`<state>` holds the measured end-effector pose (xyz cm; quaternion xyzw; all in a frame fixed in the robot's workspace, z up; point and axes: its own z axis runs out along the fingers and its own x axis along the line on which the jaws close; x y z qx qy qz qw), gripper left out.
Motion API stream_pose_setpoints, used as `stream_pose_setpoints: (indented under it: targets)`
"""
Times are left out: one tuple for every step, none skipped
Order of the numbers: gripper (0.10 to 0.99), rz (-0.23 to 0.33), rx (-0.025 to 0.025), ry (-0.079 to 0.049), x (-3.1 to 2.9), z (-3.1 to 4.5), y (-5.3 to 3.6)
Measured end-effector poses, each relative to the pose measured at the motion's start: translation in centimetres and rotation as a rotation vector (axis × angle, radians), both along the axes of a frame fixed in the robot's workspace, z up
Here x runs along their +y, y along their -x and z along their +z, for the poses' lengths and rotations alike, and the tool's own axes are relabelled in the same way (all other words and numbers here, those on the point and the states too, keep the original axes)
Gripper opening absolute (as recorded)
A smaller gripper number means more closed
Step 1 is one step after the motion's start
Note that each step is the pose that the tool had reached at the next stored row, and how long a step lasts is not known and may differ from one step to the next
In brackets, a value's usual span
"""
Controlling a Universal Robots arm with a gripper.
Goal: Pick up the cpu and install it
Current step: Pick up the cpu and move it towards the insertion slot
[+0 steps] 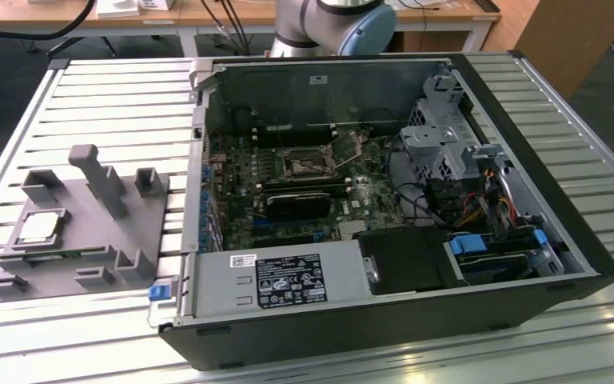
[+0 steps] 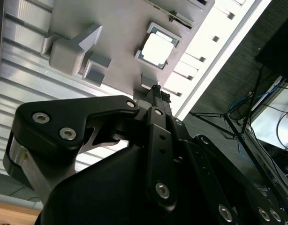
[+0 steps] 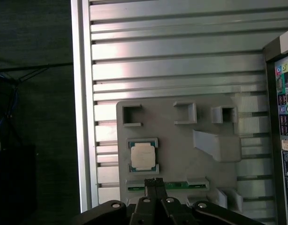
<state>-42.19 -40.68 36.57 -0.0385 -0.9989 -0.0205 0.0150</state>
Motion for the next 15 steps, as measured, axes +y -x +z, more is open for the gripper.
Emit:
stream_pose_setpoints:
  targets:
    - [0.106,0.0,-0.0002,0.0,0.0,-0.02,0.0]
    - [0.106,0.0,-0.0002,0.0,-0.01,-0.05,0.0]
    - [0.106,0.0,-0.0003,0.0,-0.02,-0.09,0.0]
    - [0.106,0.0,-0.0003,0.0,-0.02,-0.12,0.0]
    - [0.106,0.0,-0.0002,0.0,-0.03,-0.15,0.0]
    - [0.106,0.0,-0.0003,0.0,-0.04,-0.18,0.0]
    - [0.106,0.0,-0.0003,0.0,-0.06,-0.24,0.0]
    - [0.106,0.0,-0.0003,0.0,-0.07,-0.28,0.0]
    - [0.106,0.0,-0.0002,0.0,-0.09,-0.34,0.0]
    - [0.106,0.0,-0.0002,0.0,-0.1,-0.38,0.0]
    - [0.106,0.0,-0.0001,0.0,-0.11,-0.42,0.0]
    - [0.106,0.0,-0.0002,0.0,-0.11,-0.47,0.0]
    - [0.106,0.0,-0.0002,0.0,-0.12,-0.53,0.0]
    - [0.106,0.0,-0.0001,0.0,-0.12,-0.57,0.0]
    - [0.106,0.0,-0.0001,0.0,-0.12,-0.61,0.0]
